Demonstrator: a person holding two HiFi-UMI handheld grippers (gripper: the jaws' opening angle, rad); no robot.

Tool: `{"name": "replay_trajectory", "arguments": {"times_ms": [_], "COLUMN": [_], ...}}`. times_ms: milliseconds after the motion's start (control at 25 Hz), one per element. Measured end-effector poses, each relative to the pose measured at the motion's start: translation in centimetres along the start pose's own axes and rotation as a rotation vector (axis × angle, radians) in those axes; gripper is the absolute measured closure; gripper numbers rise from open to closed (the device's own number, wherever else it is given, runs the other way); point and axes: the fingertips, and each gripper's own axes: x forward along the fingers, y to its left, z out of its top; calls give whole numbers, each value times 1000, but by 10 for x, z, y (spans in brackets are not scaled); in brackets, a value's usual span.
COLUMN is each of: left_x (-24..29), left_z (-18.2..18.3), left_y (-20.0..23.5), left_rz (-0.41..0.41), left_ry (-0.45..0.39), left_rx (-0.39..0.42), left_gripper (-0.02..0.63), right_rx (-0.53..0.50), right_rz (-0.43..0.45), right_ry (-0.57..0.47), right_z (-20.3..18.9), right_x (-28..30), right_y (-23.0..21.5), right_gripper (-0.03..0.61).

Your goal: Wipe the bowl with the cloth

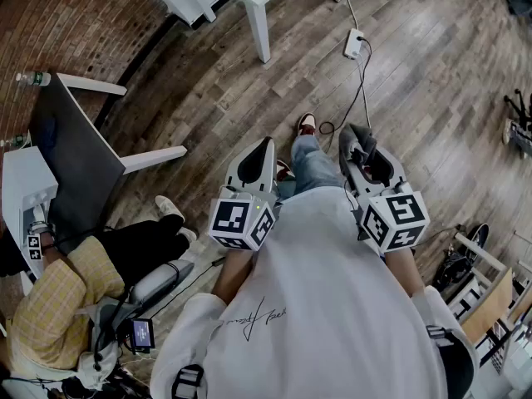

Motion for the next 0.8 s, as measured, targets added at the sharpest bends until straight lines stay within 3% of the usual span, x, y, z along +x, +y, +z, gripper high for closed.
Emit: {"name": "replay_trajectory", "arguments": {"times_ms": [320, 800], "left_x": [33, 116], "left_z": [25, 68], "left_y": [-14, 5], "left_rz": [-73, -44], "left_ry": [1, 24], "left_rx": [38, 46], "left_gripper": [603, 603], "right_rx": [4, 60], "right_rz": [43, 125], "right_ry": [2, -32], "right_z": [18, 89], "right_x": [19, 73], "right_y": [-4, -58], "right_gripper": [399, 397]}}
